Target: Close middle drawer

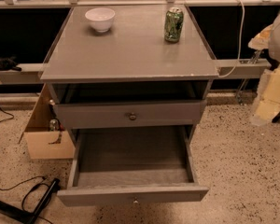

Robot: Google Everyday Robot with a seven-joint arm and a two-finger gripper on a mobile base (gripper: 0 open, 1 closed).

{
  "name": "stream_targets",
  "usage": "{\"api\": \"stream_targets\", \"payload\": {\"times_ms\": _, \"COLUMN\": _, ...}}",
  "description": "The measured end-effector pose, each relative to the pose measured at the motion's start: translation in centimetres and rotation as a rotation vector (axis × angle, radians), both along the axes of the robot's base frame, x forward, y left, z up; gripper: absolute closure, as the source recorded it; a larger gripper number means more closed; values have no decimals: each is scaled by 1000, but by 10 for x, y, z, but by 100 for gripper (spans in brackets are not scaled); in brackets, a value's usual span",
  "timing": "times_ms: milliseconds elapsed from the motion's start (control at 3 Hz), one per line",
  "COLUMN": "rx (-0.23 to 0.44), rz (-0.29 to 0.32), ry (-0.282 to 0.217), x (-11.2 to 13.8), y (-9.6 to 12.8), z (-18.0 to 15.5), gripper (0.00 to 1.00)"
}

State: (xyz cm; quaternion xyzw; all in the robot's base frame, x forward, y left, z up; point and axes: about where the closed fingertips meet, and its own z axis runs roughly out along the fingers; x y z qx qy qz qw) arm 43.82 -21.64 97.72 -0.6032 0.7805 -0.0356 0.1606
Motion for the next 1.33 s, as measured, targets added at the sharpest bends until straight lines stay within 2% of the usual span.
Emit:
{"api": "stream_targets", "payload": {"times_ms": 333, "rx": 2, "rz": 0, "ry": -8, "x": 0, "y": 1, "z": 1, "gripper": 0}}
{"api": "stream_targets", "payload": {"times_ms": 667, "rx": 19, "rz": 0, "ry": -28, "x": -3, "y": 6, "z": -13, "gripper": 0}}
{"api": "stream_targets", "payload": {"times_ms": 1000, "rx": 119, "rz": -13, "ry": -48, "x": -30, "y": 15, "z": -63, "gripper": 0}}
{"api": "stream_targets", "payload": {"times_ms": 1333, "rx": 212, "rz": -61, "ry": -29, "x": -48, "y": 14, "z": -134, "gripper": 0}}
